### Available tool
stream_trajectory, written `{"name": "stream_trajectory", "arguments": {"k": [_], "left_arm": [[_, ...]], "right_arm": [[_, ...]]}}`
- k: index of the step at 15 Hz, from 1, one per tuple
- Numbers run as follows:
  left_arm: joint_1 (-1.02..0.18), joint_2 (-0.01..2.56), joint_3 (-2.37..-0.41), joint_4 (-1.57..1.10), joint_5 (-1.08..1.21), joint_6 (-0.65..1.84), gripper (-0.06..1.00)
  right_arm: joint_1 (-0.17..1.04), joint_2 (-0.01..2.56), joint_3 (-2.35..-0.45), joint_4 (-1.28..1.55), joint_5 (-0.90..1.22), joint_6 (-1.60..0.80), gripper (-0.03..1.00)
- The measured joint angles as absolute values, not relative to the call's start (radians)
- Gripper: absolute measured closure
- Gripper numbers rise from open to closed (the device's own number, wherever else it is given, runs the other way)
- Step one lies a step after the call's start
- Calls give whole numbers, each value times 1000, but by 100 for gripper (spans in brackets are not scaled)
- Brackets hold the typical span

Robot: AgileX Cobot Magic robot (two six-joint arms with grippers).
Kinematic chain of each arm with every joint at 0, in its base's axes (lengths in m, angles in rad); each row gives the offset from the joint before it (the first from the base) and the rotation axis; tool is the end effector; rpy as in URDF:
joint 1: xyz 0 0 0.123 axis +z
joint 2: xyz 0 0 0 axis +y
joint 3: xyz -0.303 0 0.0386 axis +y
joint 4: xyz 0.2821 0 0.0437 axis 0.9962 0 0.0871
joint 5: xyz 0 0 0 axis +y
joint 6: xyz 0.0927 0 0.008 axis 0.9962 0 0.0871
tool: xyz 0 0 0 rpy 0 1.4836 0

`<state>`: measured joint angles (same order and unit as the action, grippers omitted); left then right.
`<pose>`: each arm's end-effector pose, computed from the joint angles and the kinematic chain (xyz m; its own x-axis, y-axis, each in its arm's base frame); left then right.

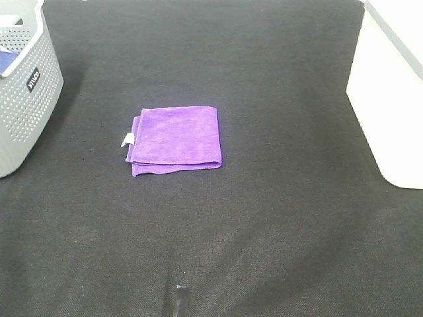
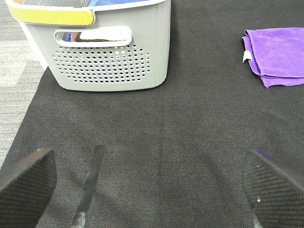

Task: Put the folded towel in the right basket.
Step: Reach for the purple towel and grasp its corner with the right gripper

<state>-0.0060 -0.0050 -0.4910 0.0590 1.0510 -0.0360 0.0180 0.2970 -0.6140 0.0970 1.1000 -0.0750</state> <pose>0.0071 0.0047 0.2908 -0.4500 -0.0040 -0.8930 -0.0427 0.9989 0.0171 0.0470 0.0089 0.3187 -0.6365 -0.0422 -0.7701 -0.1040 0.9941 0.0314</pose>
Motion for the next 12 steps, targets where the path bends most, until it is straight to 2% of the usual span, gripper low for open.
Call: {"name": "stream_trajectory", "arguments": {"k": [2,6,7,9,10,12], "left_arm": [[-6,-5,-491,59,1051,-36,-4],[-6,-5,-491,59,1051,-36,-4],[-6,-5,-491,59,1051,-36,-4],[-6,-5,-491,59,1051,-36,-4],[-6,-5,-491,59,1051,-36,-4],[-6,-5,-491,59,1051,-36,-4]], "right_arm": [[18,635,-772,149,1105,-69,-1],[35,1128,-1125,204,1092,-157,-1],[71,1235,-1209,225,1071,-158,-1],[242,1519,-1402,274,991,-143,-1],[291,1649,-1478,291,987,-121,-1],[325,1858,-1643,366,1000,-105,-1]]}}
